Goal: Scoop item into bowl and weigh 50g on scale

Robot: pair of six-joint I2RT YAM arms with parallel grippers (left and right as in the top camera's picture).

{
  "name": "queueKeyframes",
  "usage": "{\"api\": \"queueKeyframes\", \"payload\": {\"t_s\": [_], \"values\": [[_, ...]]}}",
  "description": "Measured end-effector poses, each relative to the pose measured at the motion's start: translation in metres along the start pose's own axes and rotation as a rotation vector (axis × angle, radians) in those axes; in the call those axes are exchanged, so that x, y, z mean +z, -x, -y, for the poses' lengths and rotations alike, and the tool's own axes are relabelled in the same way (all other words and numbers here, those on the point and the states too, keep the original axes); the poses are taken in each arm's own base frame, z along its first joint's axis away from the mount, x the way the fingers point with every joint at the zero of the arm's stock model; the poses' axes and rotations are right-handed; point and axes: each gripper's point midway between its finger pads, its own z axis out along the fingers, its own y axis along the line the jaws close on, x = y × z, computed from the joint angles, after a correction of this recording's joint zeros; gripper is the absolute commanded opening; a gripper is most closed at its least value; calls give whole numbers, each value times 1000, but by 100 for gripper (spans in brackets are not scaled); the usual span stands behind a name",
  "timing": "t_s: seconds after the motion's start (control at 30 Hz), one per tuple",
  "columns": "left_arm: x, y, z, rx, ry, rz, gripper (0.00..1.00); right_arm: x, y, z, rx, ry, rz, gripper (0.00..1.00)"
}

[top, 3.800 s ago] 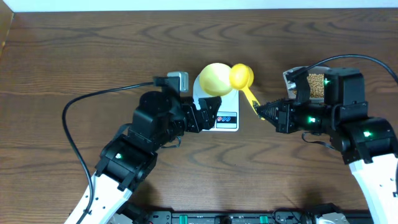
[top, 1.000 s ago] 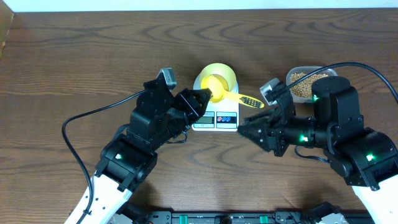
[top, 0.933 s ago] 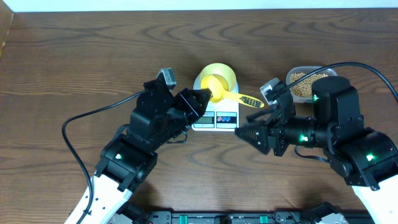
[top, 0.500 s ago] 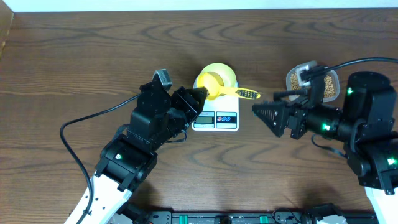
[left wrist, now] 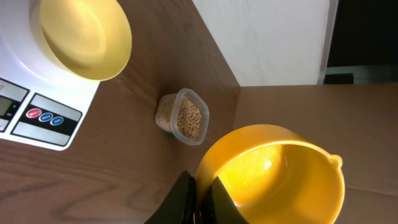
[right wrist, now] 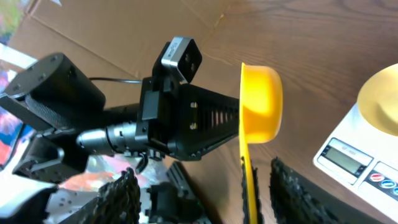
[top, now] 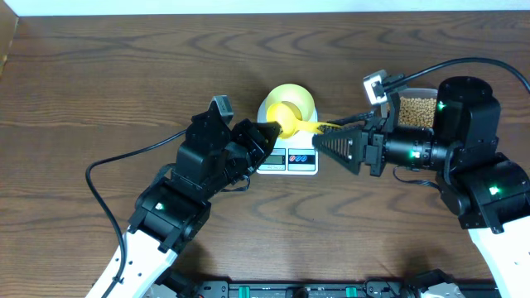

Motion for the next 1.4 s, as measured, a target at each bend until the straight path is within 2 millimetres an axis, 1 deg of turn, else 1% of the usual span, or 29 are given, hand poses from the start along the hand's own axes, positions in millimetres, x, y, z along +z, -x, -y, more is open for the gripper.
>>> {"api": "queueKeyframes", "payload": {"t_s": [0.07, 0.1, 0.23, 0.33, 0.63, 0.7, 0.8, 0.87, 0.97, 1.1, 1.17, 1.2, 1.27, 1.3, 1.37, 1.4], "values": [[1, 0, 0, -4, 2, -1, 7, 0, 1, 3, 6, -14, 6, 46], [1, 0, -1, -5, 2, -1, 7, 0, 1, 3, 10, -18, 8, 40], [1, 0, -1, -7, 3, -1, 7, 4, 2, 11, 29, -33, 1, 39], [1, 0, -1, -8, 4, -1, 7, 11, 1, 18, 44, -38, -16, 31], [1, 0, -1, -8, 4, -1, 7, 12, 3, 22, 46, -55, -9, 25], [1, 0, -1, -8, 4, -1, 7, 12, 4, 23, 40, -64, 0, 25], [1, 0, -1, -8, 4, -1, 7, 12, 7, 23, 32, -68, 8, 22], [1, 0, -1, -8, 4, -1, 7, 12, 7, 24, 31, -70, 10, 19], [1, 0, -1, -8, 4, -1, 7, 12, 7, 24, 28, -71, 10, 18], [1, 0, -1, -8, 4, -1, 7, 12, 7, 24, 25, -71, 10, 11], [1, 0, -1, -8, 4, -1, 7, 12, 7, 24, 22, -71, 10, 6], [1, 0, -1, -8, 4, -1, 7, 12, 7, 24, 22, -71, 10, 1], [1, 0, -1, -8, 4, -1, 8, 12, 7, 24, 21, -72, 11, 1], [1, 0, -1, -8, 4, -1, 17, 12, 7, 24, 20, -73, 11, 1], [1, 0, -1, -8, 3, -1, 51, 12, 7, 24, 20, -74, 11, 1], [1, 0, -1, -11, 3, -2, 64, 12, 7, 24, 20, -74, 12, 1]]}}
